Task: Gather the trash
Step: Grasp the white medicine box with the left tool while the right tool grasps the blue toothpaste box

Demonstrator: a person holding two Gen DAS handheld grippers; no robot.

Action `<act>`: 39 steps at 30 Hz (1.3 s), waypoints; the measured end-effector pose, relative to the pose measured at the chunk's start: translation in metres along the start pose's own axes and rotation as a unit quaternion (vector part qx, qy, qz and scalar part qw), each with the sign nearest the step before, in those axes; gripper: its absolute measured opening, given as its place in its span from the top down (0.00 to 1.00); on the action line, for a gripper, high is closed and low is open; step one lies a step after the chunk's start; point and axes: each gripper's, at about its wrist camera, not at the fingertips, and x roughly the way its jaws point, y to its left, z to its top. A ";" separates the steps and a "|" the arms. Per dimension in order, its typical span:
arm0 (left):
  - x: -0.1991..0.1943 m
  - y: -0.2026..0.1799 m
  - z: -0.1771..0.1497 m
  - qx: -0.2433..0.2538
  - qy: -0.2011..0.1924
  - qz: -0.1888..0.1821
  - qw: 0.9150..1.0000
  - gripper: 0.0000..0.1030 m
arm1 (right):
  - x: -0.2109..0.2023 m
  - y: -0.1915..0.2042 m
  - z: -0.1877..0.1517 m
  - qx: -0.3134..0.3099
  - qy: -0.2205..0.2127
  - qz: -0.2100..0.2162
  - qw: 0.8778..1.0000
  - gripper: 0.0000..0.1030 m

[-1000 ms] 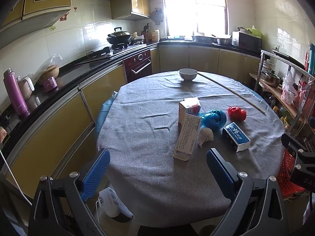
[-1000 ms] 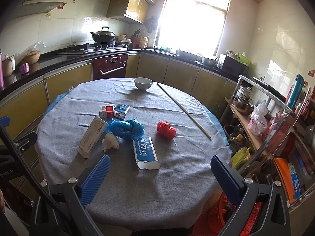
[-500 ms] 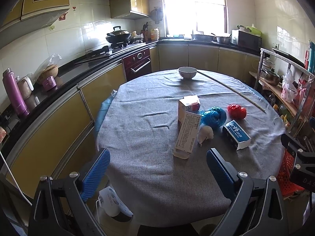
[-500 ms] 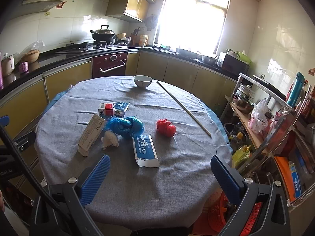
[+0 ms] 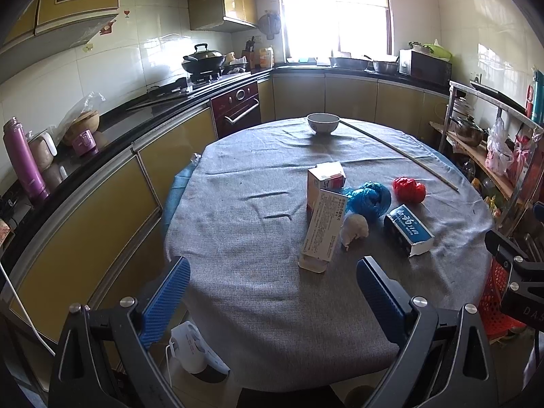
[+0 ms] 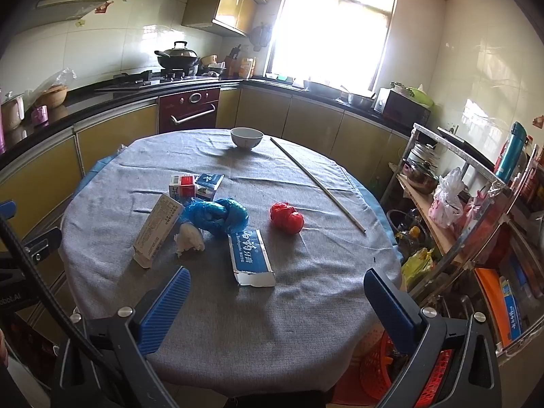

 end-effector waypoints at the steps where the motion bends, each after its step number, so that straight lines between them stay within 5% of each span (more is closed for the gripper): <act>1: 0.000 0.000 0.000 0.000 0.000 0.000 1.000 0.05 | 0.000 0.000 0.000 0.000 0.001 0.000 1.000 0.00; 11: 0.015 0.006 -0.009 -0.001 0.013 0.000 1.000 0.05 | 0.015 -0.005 -0.003 0.016 0.021 0.018 0.999 0.00; 21: 0.057 0.004 -0.024 0.009 0.059 -0.031 0.998 0.05 | 0.104 -0.038 -0.039 0.135 0.124 0.149 0.972 0.00; 29: 0.106 -0.014 -0.010 0.027 0.093 -0.079 0.992 0.05 | 0.160 -0.028 -0.025 0.127 0.133 0.184 0.966 0.01; 39: 0.181 -0.039 0.017 0.041 0.129 -0.115 0.984 0.05 | 0.228 -0.010 -0.012 0.099 0.170 0.190 0.962 0.26</act>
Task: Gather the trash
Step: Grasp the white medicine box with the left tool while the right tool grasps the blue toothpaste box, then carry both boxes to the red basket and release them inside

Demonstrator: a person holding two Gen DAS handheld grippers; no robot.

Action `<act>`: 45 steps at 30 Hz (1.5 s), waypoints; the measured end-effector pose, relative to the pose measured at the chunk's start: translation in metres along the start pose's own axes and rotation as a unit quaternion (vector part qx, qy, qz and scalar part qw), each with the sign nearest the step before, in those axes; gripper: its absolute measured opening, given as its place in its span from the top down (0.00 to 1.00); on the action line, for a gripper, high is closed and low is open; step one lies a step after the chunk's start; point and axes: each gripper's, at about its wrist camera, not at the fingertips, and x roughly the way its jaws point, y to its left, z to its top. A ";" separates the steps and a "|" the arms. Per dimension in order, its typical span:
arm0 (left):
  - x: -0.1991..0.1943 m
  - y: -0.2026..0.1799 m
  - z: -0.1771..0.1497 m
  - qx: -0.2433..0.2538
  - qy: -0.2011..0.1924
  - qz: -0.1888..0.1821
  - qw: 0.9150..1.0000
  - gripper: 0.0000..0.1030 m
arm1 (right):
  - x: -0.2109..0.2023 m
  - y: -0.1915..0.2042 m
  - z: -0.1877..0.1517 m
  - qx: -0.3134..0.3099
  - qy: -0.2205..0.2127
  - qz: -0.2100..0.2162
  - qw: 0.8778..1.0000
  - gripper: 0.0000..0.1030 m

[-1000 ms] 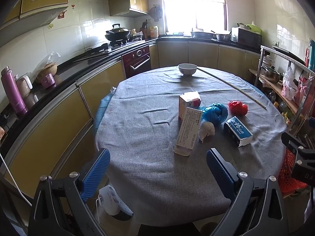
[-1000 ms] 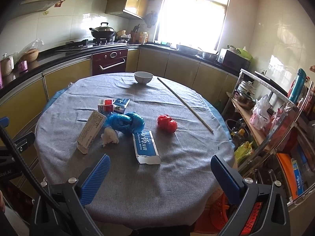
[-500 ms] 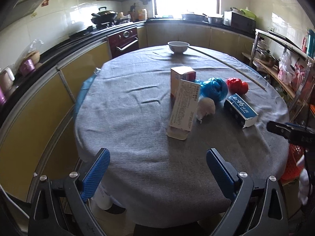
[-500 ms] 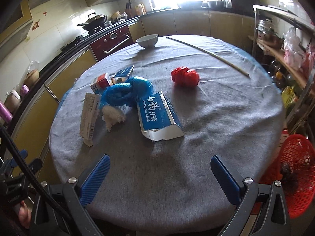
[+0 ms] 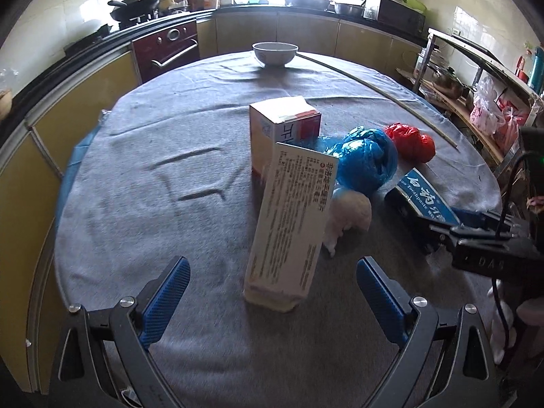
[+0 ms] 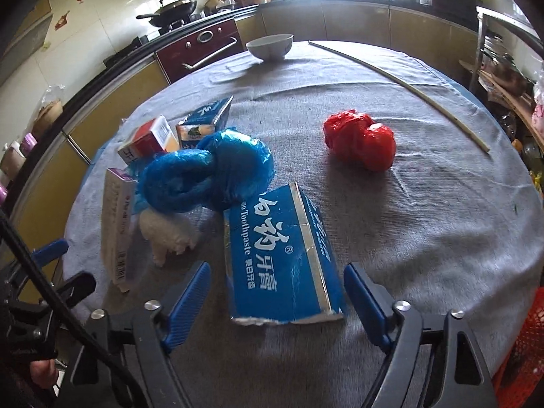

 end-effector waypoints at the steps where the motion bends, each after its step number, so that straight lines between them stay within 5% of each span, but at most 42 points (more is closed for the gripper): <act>1: 0.006 -0.001 0.003 0.003 0.002 -0.001 1.000 0.05 | 0.005 -0.001 0.000 -0.001 0.007 0.000 1.000 0.29; 7: 0.025 -0.002 0.010 0.004 0.000 -0.014 1.000 0.09 | 0.007 -0.014 -0.002 0.010 -0.011 0.010 1.000 0.38; 11: 0.035 0.003 0.012 -0.013 0.011 -0.040 0.999 0.50 | 0.003 -0.027 -0.005 0.034 -0.020 0.023 0.999 0.38; 18: 0.016 0.003 0.007 -0.028 -0.019 -0.046 0.998 0.50 | -0.012 -0.045 -0.014 0.063 -0.032 0.062 0.996 0.38; 23: -0.018 -0.022 0.002 0.015 -0.051 -0.030 0.998 0.50 | -0.037 -0.065 -0.025 0.079 -0.064 0.089 0.991 0.38; 29: -0.043 -0.090 0.004 0.091 -0.070 -0.071 0.991 0.50 | -0.067 -0.097 -0.043 0.108 -0.099 0.088 0.985 0.38; 33: -0.041 -0.158 0.006 0.162 -0.058 -0.109 0.979 0.50 | -0.094 -0.132 -0.060 0.138 -0.122 0.073 0.980 0.38; 39: -0.031 -0.273 0.005 0.256 -0.033 -0.179 0.949 0.50 | -0.145 -0.210 -0.102 0.207 -0.156 0.024 0.965 0.38; 45: -0.011 -0.381 -0.003 0.312 0.002 -0.239 0.919 0.50 | -0.186 -0.289 -0.165 0.303 -0.174 -0.021 0.937 0.38</act>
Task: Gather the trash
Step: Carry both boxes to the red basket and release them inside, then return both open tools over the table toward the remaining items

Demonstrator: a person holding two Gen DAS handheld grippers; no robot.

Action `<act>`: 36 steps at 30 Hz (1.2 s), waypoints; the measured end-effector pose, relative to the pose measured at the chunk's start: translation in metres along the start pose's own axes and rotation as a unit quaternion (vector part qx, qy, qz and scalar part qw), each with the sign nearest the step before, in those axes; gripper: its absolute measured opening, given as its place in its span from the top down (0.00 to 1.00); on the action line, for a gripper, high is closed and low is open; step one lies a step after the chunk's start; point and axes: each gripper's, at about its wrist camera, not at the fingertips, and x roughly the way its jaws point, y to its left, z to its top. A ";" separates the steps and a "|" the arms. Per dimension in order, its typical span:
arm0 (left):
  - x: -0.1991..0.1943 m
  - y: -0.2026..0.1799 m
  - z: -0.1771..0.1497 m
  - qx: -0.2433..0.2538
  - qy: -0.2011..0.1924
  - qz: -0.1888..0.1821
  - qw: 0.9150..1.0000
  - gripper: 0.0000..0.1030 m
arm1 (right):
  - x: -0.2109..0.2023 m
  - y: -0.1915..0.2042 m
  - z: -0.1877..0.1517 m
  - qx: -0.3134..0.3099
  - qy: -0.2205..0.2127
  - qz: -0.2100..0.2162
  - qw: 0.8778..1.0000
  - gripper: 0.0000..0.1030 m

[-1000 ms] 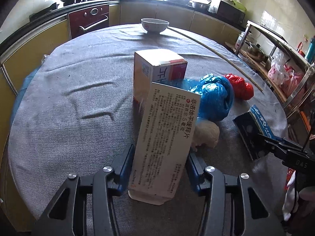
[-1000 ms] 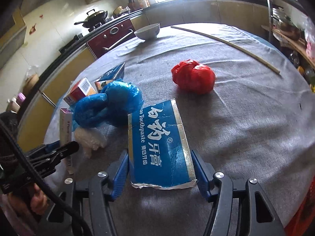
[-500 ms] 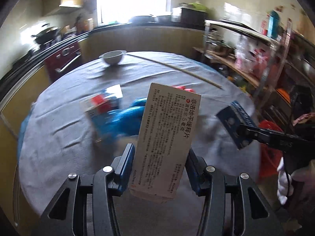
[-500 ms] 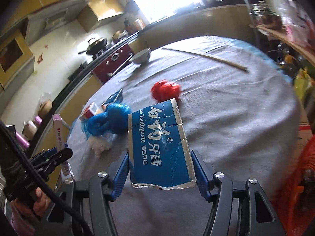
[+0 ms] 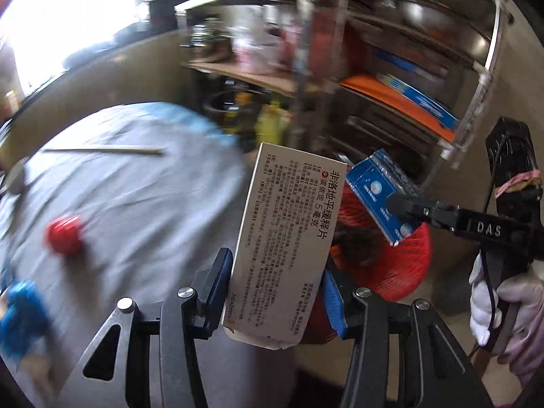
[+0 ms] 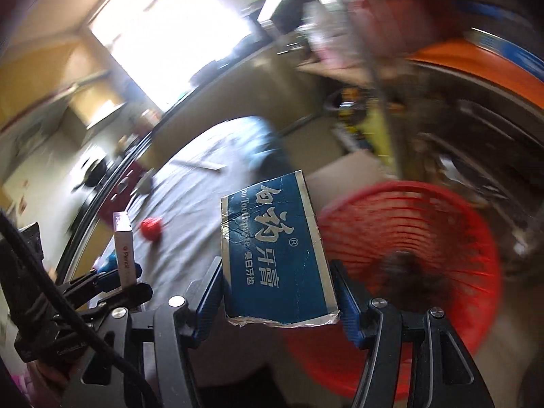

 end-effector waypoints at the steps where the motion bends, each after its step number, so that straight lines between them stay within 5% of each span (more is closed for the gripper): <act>1: 0.011 -0.012 0.008 0.007 0.004 -0.009 1.000 0.50 | -0.007 -0.015 0.001 0.016 -0.004 -0.006 1.000 0.38; 7: 0.062 -0.064 0.031 0.037 0.033 -0.035 0.998 0.45 | -0.018 -0.066 -0.002 0.088 -0.010 -0.007 0.996 0.36; 13: 0.080 -0.074 0.028 0.031 0.068 -0.033 0.997 0.35 | -0.007 -0.101 -0.004 0.156 0.005 -0.005 0.988 0.32; 19: 0.044 -0.045 0.005 0.028 0.050 -0.013 0.998 0.35 | -0.002 -0.103 0.000 0.156 0.006 0.008 0.988 0.32; 27: -0.031 0.023 -0.055 -0.035 0.028 0.032 0.998 0.34 | -0.008 -0.074 0.011 0.127 -0.008 0.009 0.992 0.32; 36: -0.130 0.099 -0.138 -0.137 -0.016 0.111 0.984 0.33 | 0.003 0.014 0.016 0.076 0.004 0.038 0.996 0.32</act>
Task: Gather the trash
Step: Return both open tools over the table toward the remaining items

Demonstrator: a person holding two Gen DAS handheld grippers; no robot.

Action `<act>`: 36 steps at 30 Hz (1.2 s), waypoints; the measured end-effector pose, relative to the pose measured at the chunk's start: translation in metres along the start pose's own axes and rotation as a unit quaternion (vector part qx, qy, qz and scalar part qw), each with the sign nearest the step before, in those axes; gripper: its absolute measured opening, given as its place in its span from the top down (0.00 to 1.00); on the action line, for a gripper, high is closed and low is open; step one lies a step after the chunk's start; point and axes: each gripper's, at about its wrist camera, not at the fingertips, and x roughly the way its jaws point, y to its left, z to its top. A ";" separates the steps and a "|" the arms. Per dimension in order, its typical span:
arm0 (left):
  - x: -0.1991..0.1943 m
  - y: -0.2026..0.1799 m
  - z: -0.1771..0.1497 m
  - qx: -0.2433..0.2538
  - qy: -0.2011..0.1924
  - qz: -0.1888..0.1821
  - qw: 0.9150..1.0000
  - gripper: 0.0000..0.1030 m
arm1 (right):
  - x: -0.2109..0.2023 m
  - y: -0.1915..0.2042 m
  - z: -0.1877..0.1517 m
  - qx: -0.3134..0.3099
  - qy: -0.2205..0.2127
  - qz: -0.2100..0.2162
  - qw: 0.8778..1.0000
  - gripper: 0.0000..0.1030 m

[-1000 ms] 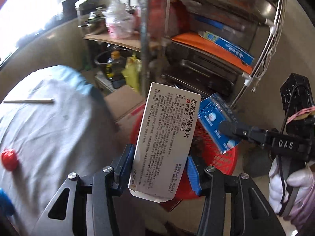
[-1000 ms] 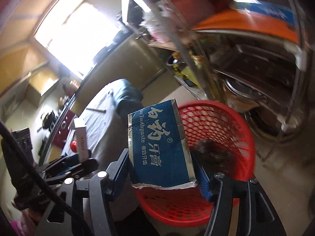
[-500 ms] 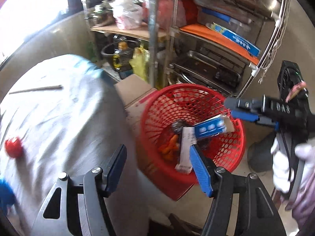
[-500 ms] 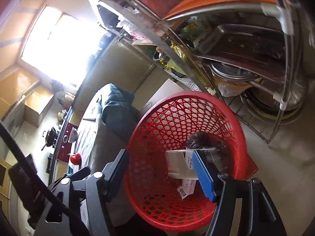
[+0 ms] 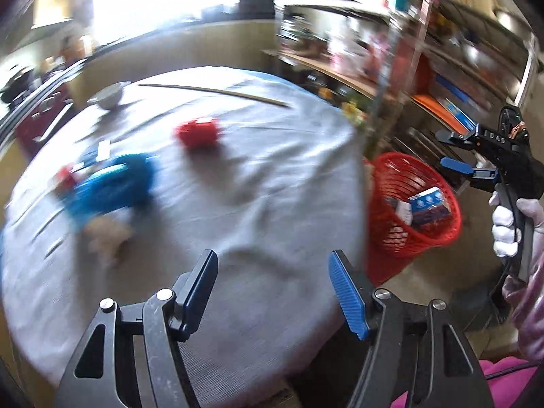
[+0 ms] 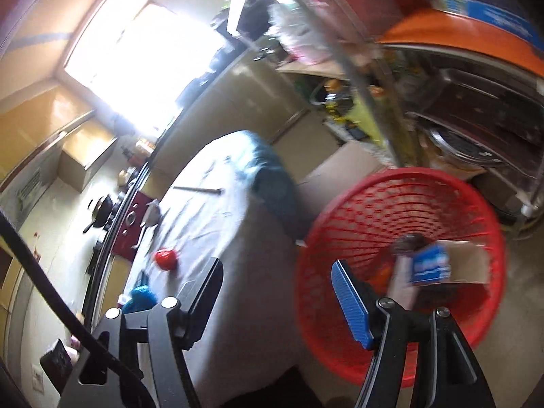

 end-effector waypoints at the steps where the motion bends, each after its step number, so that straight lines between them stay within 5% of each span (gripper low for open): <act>1: -0.009 0.010 -0.005 -0.008 -0.006 0.011 1.000 0.33 | 0.003 0.015 -0.001 -0.010 0.002 0.006 1.000 0.32; 10: -0.077 0.097 -0.050 -0.101 -0.049 0.055 0.992 0.30 | 0.009 0.134 -0.016 -0.099 0.000 0.040 0.994 0.32; 19: -0.096 0.161 -0.079 -0.190 -0.065 0.063 0.977 0.30 | 0.017 0.217 -0.022 -0.150 -0.007 0.053 0.987 0.32; 29: -0.094 0.182 -0.106 -0.262 -0.046 0.059 0.962 0.29 | 0.037 0.268 -0.042 -0.198 0.013 0.073 0.977 0.32; 36: -0.095 0.169 -0.096 -0.259 -0.049 0.073 0.962 0.29 | 0.017 0.272 -0.042 -0.231 -0.008 0.079 0.970 0.32</act>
